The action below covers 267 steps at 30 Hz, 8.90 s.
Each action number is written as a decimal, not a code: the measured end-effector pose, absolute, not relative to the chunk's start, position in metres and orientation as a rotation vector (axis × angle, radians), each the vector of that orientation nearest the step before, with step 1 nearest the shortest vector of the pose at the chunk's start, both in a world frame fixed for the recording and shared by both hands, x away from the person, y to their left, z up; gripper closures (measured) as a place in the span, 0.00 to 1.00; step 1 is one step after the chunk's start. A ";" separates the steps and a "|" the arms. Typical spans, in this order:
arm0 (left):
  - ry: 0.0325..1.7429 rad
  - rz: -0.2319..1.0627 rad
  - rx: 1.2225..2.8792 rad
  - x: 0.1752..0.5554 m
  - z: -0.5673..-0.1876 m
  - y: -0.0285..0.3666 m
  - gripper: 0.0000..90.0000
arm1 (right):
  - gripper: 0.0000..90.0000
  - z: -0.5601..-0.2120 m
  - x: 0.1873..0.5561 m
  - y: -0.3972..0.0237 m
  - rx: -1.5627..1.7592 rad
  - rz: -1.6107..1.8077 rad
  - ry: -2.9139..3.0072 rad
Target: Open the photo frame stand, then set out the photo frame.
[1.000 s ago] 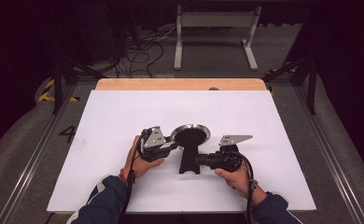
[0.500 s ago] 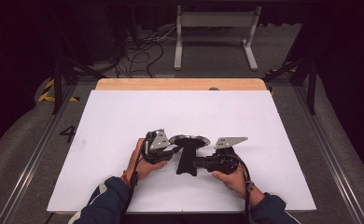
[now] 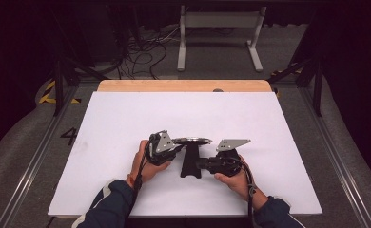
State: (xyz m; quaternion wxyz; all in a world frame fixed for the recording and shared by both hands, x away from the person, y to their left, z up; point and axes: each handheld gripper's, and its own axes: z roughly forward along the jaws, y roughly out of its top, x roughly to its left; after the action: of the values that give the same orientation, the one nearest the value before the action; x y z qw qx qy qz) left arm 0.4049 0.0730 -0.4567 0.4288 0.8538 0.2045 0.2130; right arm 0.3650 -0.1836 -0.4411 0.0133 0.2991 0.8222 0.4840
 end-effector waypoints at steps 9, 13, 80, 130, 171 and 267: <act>0.518 0.544 2.141 0.407 -0.458 0.074 0.79 | 0.89 -0.441 0.364 -0.182 0.917 1.494 2.547; 0.517 0.547 2.143 0.408 -0.458 0.073 0.79 | 0.89 -0.441 0.364 -0.182 0.915 1.481 2.540; 0.491 0.434 2.078 0.415 -0.444 0.091 0.52 | 1.00 -0.422 0.320 -0.129 0.736 1.313 2.184; 0.448 0.512 2.064 0.405 -0.442 0.081 0.78 | 1.00 -0.459 0.321 -0.078 0.802 1.099 2.222; 0.446 0.481 2.114 0.401 -0.442 0.077 0.72 | 0.99 -0.455 0.325 -0.124 0.865 1.106 2.303; 0.359 0.530 2.201 0.390 -0.443 0.064 0.87 | 1.00 -0.441 0.339 -0.196 1.051 1.192 2.244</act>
State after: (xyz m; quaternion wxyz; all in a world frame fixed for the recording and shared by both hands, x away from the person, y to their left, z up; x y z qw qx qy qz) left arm 0.3903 0.0638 -0.4434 0.4119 0.8750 0.1425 0.2107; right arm 0.3392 -0.1961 -0.4408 0.1948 0.3749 0.8005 0.4251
